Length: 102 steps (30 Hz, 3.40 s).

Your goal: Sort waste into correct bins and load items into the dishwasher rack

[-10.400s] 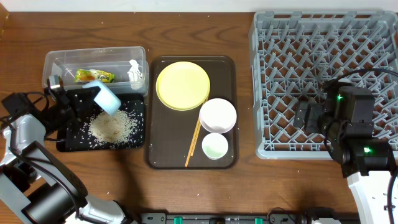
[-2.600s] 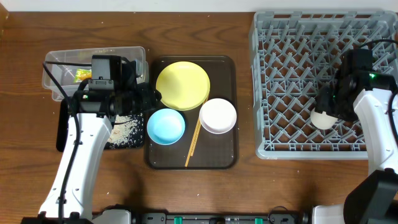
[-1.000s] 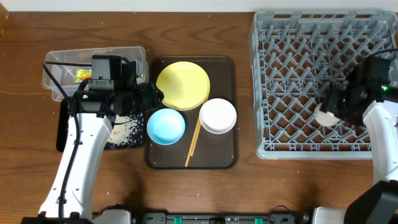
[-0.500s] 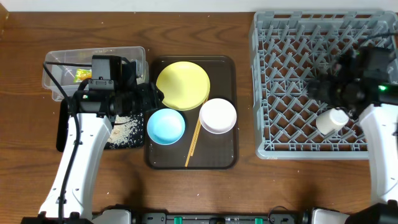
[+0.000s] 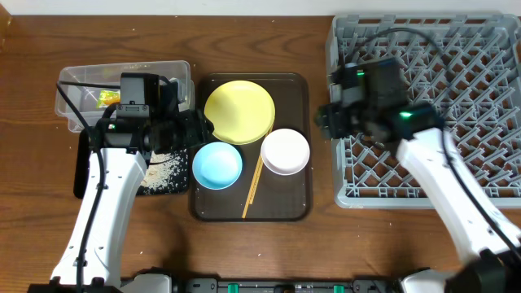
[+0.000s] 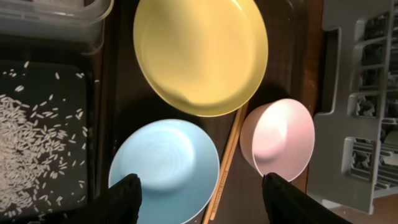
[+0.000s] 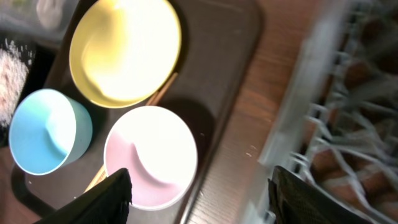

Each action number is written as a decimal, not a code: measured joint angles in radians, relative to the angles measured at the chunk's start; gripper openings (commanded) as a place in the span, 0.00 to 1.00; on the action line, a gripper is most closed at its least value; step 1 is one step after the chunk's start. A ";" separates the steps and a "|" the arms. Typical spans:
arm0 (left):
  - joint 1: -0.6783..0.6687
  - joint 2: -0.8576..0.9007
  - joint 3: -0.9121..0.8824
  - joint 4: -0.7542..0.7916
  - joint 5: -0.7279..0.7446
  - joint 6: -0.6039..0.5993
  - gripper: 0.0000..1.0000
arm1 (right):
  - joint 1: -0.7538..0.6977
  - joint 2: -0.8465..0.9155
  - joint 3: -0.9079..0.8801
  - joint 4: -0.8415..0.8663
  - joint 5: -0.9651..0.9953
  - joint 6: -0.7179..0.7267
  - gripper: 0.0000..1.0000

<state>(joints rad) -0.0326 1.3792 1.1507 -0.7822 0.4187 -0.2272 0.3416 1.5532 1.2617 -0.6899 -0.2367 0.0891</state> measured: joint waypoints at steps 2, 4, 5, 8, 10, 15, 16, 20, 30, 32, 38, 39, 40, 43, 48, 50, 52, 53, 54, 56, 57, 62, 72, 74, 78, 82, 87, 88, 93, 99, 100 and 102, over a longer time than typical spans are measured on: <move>0.000 0.000 0.000 -0.002 -0.004 0.000 0.65 | 0.031 0.048 0.000 0.023 0.008 -0.004 0.66; 0.000 0.000 0.000 -0.003 -0.006 0.000 0.65 | 0.055 0.100 0.000 0.048 0.013 -0.006 0.63; 0.000 0.000 0.000 -0.003 -0.007 0.000 0.65 | 0.065 0.123 0.000 0.057 0.014 -0.008 0.61; 0.000 0.000 0.000 -0.004 -0.007 0.000 0.65 | 0.090 0.195 0.000 0.076 0.021 -0.010 0.58; 0.000 0.000 0.000 -0.005 -0.007 0.000 0.65 | 0.100 0.238 0.000 0.082 0.023 -0.013 0.50; 0.000 0.000 0.000 -0.007 -0.007 0.000 0.65 | 0.122 0.323 0.000 0.080 0.029 -0.015 0.29; 0.000 0.000 0.000 -0.007 -0.007 0.000 0.65 | 0.125 0.333 0.000 0.080 0.029 -0.014 0.25; 0.000 0.000 0.000 -0.008 -0.008 0.000 0.65 | 0.126 0.346 0.000 0.079 0.035 -0.010 0.03; 0.000 0.000 0.000 -0.015 -0.007 0.000 0.65 | 0.126 0.346 0.001 0.052 0.079 -0.014 0.01; 0.000 0.000 0.000 -0.016 -0.007 0.000 0.65 | 0.126 0.346 0.003 0.050 0.081 -0.014 0.01; 0.000 0.000 0.000 -0.022 -0.007 0.000 0.65 | 0.121 0.299 0.035 0.040 0.142 -0.014 0.01; 0.000 0.000 0.000 -0.022 -0.007 0.000 0.65 | 0.117 0.273 0.047 0.044 0.169 -0.014 0.01; 0.000 0.000 0.000 -0.022 -0.007 0.000 0.65 | 0.112 0.246 0.058 0.053 0.197 -0.014 0.01; 0.000 0.000 0.000 -0.022 -0.007 0.000 0.65 | 0.081 0.137 0.096 0.133 0.328 -0.029 0.01; 0.000 0.000 0.000 -0.022 -0.007 0.000 0.65 | 0.019 0.029 0.130 0.303 0.519 -0.127 0.01; 0.000 0.000 0.000 -0.021 -0.008 0.000 0.65 | -0.003 0.022 0.131 0.373 0.588 -0.170 0.01; 0.000 0.000 0.000 -0.022 -0.008 0.000 0.65 | -0.033 0.031 0.131 0.451 0.658 -0.219 0.01; 0.000 0.000 0.000 -0.022 -0.008 0.000 0.65 | -0.045 0.038 0.131 0.487 0.687 -0.241 0.01; 0.000 0.000 0.000 -0.022 -0.007 0.000 0.65 | -0.063 0.046 0.130 0.526 0.715 -0.266 0.01; 0.000 0.000 0.000 -0.022 -0.008 0.000 0.65 | -0.098 0.065 0.130 0.605 0.764 -0.315 0.01; 0.000 0.000 0.000 -0.022 -0.008 0.000 0.65 | -0.112 0.074 0.130 0.640 0.784 -0.340 0.01; 0.000 0.000 0.000 -0.022 -0.008 0.000 0.65 | -0.186 0.134 0.130 0.803 0.883 -0.484 0.01; 0.000 0.000 0.000 -0.022 -0.008 0.000 0.65 | -0.291 0.323 0.130 1.025 1.040 -0.679 0.01; 0.000 0.000 0.000 -0.024 -0.008 0.000 0.65 | -0.307 0.354 0.130 1.043 1.050 -0.685 0.01; 0.000 0.000 0.000 -0.024 -0.008 0.000 0.65 | -0.323 0.397 0.130 1.050 1.065 -0.684 0.01; 0.000 0.000 0.000 -0.024 -0.008 0.000 0.65 | -0.321 0.437 0.130 1.052 1.066 -0.677 0.01; 0.000 0.000 0.000 -0.025 -0.008 0.000 0.65 | -0.319 0.463 0.130 1.051 1.064 -0.628 0.01; 0.000 0.000 0.000 -0.025 -0.008 0.000 0.65 | -0.318 0.463 0.130 1.051 1.064 -0.618 0.01; 0.000 0.000 0.000 -0.025 -0.008 0.000 0.65 | -0.304 0.463 0.130 1.030 1.051 -0.583 0.01; 0.000 0.000 0.000 -0.034 -0.008 0.000 0.65 | -0.286 0.463 0.130 1.072 1.036 -0.560 0.01; 0.000 0.000 0.000 -0.036 -0.008 0.000 0.65 | -0.278 0.463 0.130 1.078 1.031 -0.558 0.01; 0.000 0.000 0.000 -0.038 -0.008 0.000 0.65 | -0.264 0.463 0.130 1.081 1.011 -0.556 0.01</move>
<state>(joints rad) -0.0326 1.3792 1.1507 -0.8204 0.4110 -0.2272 0.0780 2.0159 1.3918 0.3916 0.7742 -0.4667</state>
